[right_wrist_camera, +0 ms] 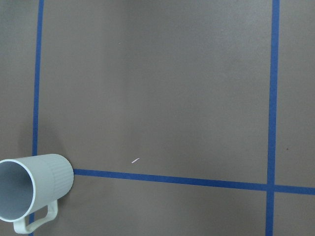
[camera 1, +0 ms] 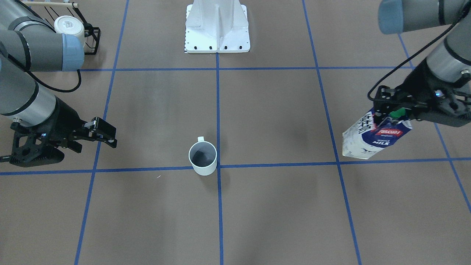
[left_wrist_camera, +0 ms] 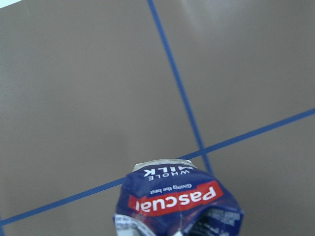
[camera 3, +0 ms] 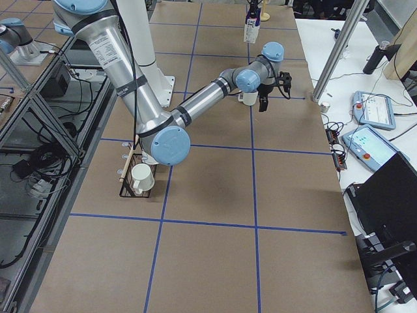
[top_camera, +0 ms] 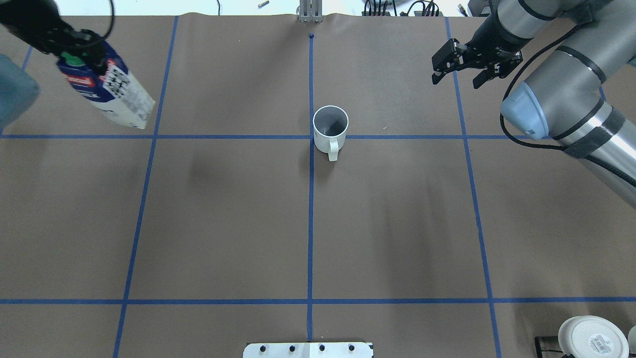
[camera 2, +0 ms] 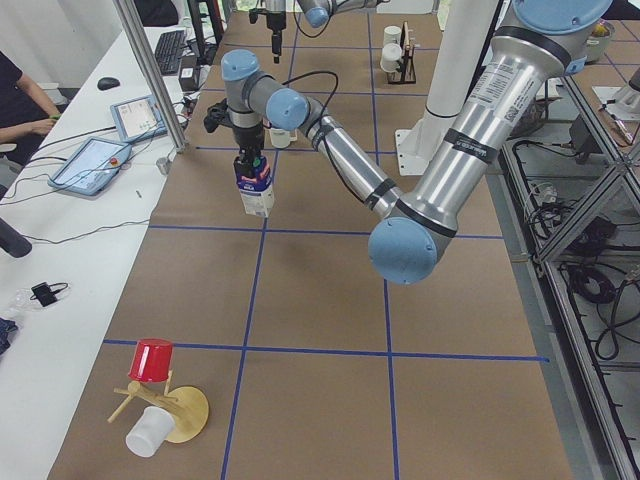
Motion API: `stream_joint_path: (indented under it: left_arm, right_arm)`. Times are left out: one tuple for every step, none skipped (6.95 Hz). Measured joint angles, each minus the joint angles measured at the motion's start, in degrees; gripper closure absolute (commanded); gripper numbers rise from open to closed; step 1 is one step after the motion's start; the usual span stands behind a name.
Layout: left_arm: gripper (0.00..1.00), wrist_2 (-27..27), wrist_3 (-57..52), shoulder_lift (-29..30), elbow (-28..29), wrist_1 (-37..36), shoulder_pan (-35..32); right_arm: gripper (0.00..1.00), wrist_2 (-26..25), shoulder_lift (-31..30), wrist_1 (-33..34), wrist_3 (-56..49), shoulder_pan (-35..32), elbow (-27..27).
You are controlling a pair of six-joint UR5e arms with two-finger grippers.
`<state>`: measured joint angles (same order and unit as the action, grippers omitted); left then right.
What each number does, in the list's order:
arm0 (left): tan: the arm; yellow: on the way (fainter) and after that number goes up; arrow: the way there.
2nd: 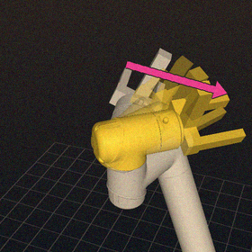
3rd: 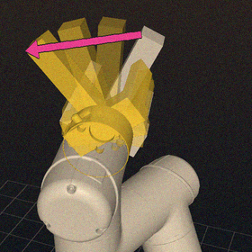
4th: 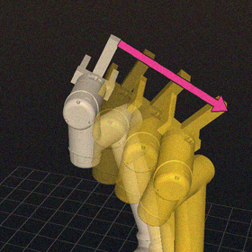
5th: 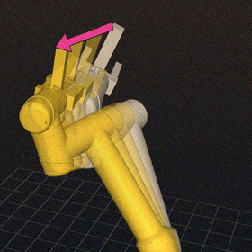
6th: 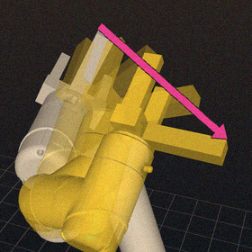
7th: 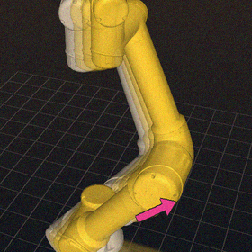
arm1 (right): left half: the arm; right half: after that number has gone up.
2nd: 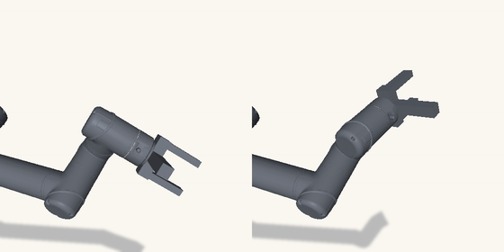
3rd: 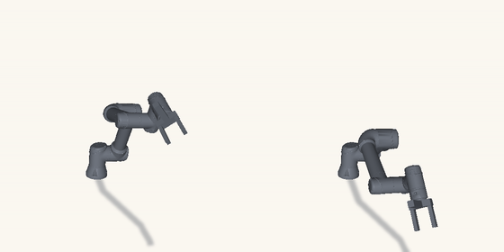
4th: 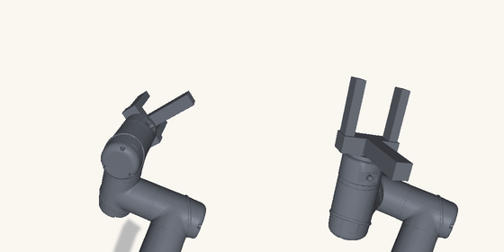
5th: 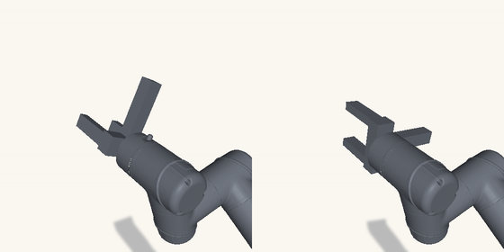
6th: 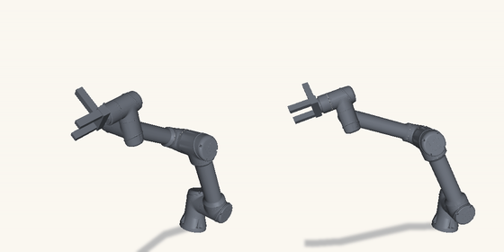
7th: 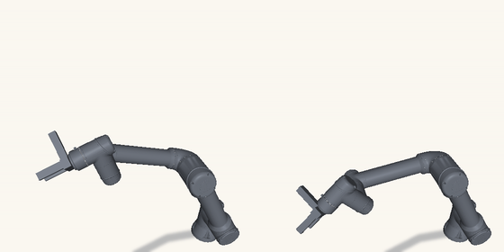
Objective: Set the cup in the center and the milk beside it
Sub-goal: 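Carry the milk carton with the left gripper beside the mug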
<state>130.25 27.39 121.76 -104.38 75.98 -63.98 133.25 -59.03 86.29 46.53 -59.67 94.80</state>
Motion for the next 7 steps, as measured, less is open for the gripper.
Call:
stream_joint_path:
  left_arm:
    - [1.0, -1.5, 7.7, 5.7, 3.1, 0.1, 4.6]
    - [1.0, -4.2, 14.0, 10.9, 6.8, 0.7, 8.9]
    - [1.0, -6.2, 19.6, 15.2, 11.3, 3.2, 12.3]
    - [1.0, -7.8, 23.9, 18.0, 15.9, 7.1, 14.5]
    - [1.0, -9.7, 26.4, 19.8, 19.1, 9.7, 16.4]
    - [1.0, -11.0, 27.8, 21.3, 21.2, 10.9, 17.5]
    - [1.0, -11.5, 28.5, 23.0, 23.1, 11.2, 18.2]
  right_arm:
    - [0.0, -0.1, -0.3, 0.0, 0.0, 0.0, 0.3]
    - [0.0, -0.1, -0.7, -0.1, 0.0, 0.0, 0.6]
    - [0.0, -0.1, -0.9, -0.1, 0.0, 0.0, 0.8]
    - [0.0, -0.1, -1.2, -0.1, 0.0, 0.0, 1.0]
    - [0.0, -0.1, -1.3, -0.1, 0.0, 0.0, 1.1]
    - [0.0, -0.1, -1.4, -0.1, 0.0, 0.1, 1.1]
    - [0.0, -0.1, -1.4, -0.1, 0.0, 0.1, 1.2]
